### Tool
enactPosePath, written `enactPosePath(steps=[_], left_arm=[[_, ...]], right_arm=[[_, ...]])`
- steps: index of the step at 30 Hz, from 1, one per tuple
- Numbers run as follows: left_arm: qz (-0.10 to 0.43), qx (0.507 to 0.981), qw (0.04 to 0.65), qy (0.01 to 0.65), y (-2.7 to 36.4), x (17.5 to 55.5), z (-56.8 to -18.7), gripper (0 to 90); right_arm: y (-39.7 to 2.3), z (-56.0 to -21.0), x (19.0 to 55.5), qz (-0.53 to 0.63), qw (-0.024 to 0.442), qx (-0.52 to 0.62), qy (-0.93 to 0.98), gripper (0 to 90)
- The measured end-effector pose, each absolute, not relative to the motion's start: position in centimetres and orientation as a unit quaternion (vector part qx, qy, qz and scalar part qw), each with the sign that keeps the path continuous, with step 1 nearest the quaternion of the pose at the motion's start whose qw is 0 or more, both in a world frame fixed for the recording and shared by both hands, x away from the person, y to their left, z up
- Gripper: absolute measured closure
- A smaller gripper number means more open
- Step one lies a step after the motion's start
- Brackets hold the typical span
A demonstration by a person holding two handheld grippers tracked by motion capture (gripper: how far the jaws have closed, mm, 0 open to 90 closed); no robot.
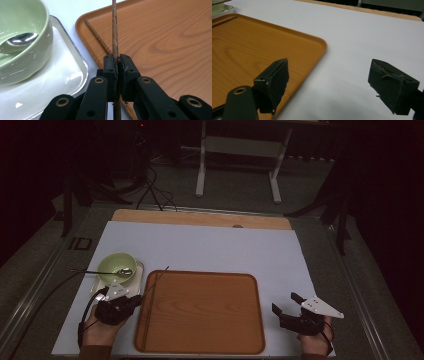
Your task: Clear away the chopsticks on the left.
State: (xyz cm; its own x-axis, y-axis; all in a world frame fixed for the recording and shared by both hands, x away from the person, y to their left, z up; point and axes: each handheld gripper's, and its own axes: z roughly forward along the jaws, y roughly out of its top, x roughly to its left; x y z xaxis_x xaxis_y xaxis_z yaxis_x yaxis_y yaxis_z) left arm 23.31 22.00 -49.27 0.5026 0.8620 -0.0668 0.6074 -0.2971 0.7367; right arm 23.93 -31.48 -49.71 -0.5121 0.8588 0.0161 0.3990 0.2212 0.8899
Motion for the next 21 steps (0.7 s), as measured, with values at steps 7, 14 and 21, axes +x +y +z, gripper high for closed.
enactPosePath(steps=[7,14,21], left_arm=[[0.169,0.783,0.378,0.464,20.9,23.1,-49.0,85.0],[0.160,0.781,0.390,0.461,19.5,23.3,-49.1,84.8],[0.147,0.776,0.401,0.464,17.9,23.7,-49.7,84.8]], right_arm=[[-31.5,-49.7,23.9,0.458,0.252,0.425,0.739,16.7],[-31.5,-49.7,23.9,0.458,0.251,0.426,0.739,16.7],[-31.5,-49.7,23.9,0.459,0.250,0.427,0.738,16.7]])
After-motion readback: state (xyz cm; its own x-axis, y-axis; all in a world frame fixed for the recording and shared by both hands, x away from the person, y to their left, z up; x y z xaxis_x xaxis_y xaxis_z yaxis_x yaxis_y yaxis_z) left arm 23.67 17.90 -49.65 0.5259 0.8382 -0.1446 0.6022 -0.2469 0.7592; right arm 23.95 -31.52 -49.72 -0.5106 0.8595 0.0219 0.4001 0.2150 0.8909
